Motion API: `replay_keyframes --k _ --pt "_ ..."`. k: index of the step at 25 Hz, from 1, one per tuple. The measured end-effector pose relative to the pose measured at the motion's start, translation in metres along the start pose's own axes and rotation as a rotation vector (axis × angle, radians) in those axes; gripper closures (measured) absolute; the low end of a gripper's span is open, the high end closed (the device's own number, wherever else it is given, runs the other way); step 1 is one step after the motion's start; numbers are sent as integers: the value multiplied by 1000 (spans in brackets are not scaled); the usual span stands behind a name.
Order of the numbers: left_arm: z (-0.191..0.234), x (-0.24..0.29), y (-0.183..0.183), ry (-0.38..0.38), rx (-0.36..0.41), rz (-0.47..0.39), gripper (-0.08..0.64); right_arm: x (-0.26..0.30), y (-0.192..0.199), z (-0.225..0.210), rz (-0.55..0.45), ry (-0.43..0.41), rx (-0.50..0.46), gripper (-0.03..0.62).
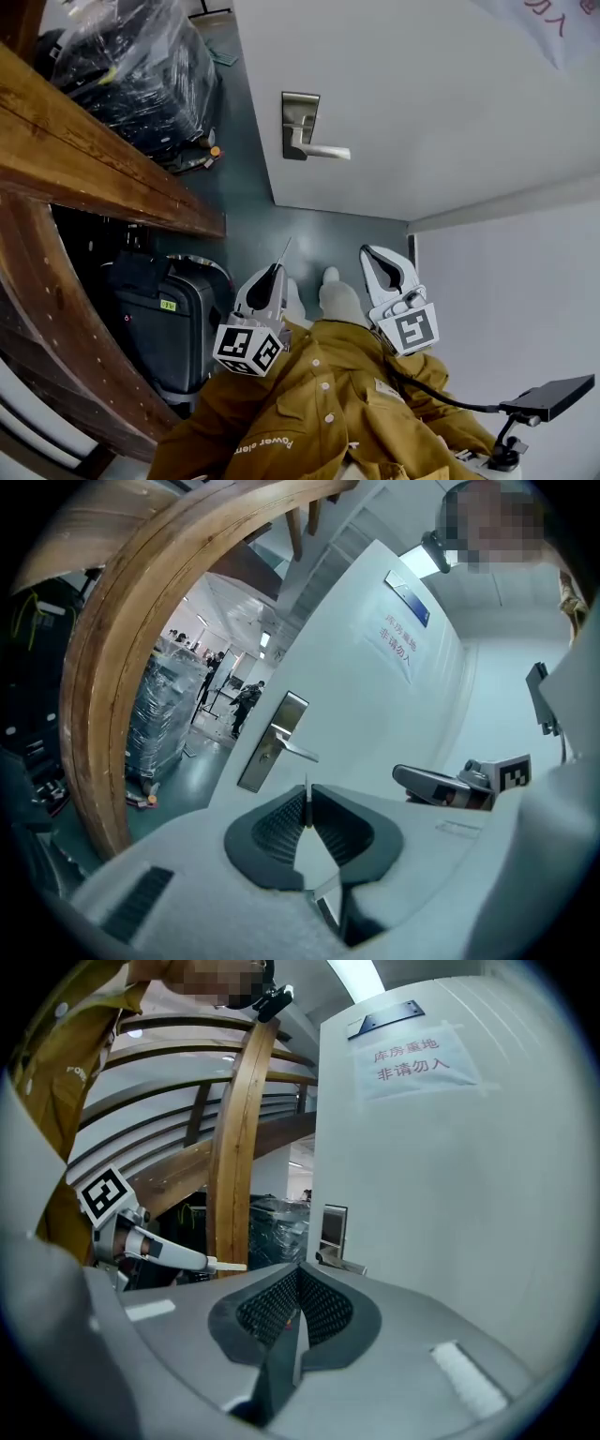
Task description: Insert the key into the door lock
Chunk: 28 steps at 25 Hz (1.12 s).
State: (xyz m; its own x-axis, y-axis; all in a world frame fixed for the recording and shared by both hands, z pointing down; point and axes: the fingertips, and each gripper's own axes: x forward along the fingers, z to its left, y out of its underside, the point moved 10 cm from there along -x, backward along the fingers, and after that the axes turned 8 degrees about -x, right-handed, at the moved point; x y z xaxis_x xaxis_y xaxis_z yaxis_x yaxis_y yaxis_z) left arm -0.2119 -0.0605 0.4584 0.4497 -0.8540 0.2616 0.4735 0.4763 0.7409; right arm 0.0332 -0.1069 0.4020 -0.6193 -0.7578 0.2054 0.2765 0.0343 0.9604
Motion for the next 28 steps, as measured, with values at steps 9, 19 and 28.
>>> replay_keyframes --k 9,19,28 --pt "-3 20 -10 -8 -64 -43 534 78 -19 -49 95 -264 -495 387" --pt "-18 40 -8 -52 -91 -65 534 177 -10 -106 183 -451 -600 394" --pt "-21 55 -6 -79 -145 -63 534 210 24 -107 317 -531 -784 474"
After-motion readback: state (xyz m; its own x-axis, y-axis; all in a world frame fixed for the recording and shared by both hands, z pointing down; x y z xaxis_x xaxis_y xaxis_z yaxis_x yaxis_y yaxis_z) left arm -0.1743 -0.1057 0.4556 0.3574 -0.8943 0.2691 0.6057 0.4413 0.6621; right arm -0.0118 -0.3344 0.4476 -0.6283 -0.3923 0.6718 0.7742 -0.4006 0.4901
